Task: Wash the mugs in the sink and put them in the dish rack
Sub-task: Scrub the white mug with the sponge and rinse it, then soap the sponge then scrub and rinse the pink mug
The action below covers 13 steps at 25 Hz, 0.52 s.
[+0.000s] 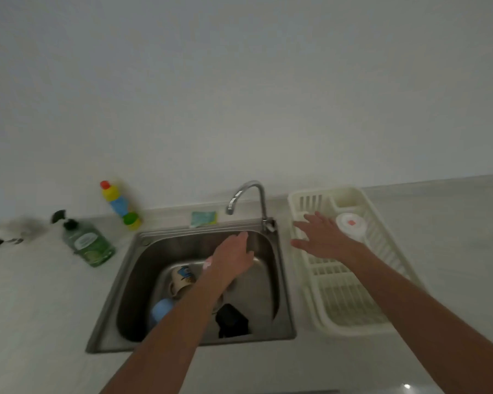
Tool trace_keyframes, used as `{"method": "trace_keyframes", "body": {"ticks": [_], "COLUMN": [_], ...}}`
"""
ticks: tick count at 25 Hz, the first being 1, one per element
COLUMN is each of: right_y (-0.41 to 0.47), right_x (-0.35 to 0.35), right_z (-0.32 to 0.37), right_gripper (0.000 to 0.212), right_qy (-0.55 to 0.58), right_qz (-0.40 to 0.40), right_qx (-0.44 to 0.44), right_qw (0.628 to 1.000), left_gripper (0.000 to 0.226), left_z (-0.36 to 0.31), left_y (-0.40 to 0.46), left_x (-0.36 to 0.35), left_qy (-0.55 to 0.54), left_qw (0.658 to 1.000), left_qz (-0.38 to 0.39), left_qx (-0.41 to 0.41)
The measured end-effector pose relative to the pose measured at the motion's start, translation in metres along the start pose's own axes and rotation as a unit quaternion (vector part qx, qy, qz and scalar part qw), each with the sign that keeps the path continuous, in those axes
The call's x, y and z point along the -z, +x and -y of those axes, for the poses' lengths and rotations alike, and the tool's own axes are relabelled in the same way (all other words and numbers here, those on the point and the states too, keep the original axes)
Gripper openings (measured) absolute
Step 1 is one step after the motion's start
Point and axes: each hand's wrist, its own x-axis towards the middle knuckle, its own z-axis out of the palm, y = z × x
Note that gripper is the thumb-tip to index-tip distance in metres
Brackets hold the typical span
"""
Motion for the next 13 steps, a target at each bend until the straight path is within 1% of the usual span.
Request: {"method": "trace_keyframes", "body": {"ticks": [3,7,10,13], "right_y": [-0.001,0.009,0.022,0.051], "right_x": [-0.022,-0.043,-0.056,-0.069], "right_z": [0.086,0.166,0.200,0.220], "right_gripper": [0.066,0.072,0.074,0.072], "right_qy": [-0.029,-0.052,-0.034,-0.028], "right_qz": [0.012,0.035,0.052,0.067], "right_qx": [0.018,0.031,0.018,0.022], "right_qw": [0.999,0.998,0.998,0.997], "left_gripper": [0.042,0.047,0.056,0.059], "left_z": [0.080,0.150,0.178,0.200], "left_y": [-0.047,-0.072,-0.067,-0.044], "left_x": [0.018,0.026,0.025,0.019], "left_qy": [0.014,0.004,-0.012,-0.012], "left_qw": [0.999,0.997,0.996,0.995], "left_qz": [0.010,0.018,0.030,0.055], "left_qx": [0.037,0.076,0.088,0.084]}}
